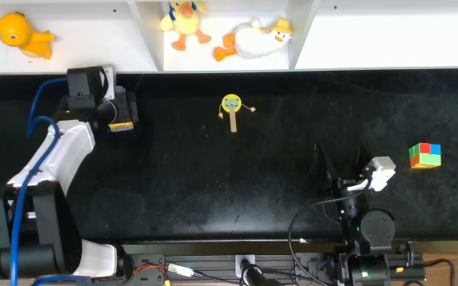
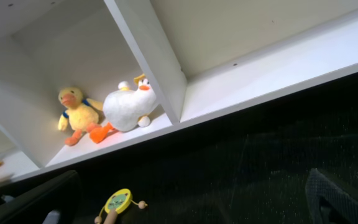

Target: Store Toys

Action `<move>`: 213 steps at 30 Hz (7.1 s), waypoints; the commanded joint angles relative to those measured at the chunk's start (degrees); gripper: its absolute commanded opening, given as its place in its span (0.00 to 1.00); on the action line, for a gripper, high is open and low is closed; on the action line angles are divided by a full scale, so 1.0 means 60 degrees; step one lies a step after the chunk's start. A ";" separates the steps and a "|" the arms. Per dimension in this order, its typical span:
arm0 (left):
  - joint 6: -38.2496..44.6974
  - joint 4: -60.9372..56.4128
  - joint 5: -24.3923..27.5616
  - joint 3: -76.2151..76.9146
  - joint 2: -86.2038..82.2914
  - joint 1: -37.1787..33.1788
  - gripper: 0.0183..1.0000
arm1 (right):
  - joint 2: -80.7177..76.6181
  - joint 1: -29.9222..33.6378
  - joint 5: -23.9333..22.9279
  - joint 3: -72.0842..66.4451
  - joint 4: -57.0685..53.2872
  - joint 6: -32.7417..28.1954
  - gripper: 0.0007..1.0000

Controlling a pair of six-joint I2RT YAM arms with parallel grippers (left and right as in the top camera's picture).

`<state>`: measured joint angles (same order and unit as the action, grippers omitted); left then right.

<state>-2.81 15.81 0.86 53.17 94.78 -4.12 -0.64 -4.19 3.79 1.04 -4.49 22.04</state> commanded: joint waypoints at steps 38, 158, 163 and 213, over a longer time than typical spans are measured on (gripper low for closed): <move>0.0623 0.0040 -0.0659 0.1953 -0.1439 0.0630 0.15 | 0.0069 -0.0051 -0.0076 -0.0127 0.0055 -0.0066 1.00; -0.1785 -0.1832 -0.0357 -0.8790 -1.5770 0.0754 1.00 | 0.0069 -0.0051 -0.0080 -0.0127 0.0055 -0.0066 0.99; -0.1792 -0.1836 -0.0266 -0.8786 -1.5770 0.0754 1.00 | 0.0069 -0.0051 -0.0080 -0.0127 0.0055 -0.0066 1.00; -0.1792 -0.1836 -0.0266 -0.8786 -1.5766 0.0754 1.00 | 0.0058 -0.0051 0.1359 -0.0095 0.1075 -0.0248 1.00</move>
<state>-12.14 4.73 -1.52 0.64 0.86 0.03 -0.64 -4.16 6.28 1.04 0.08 21.93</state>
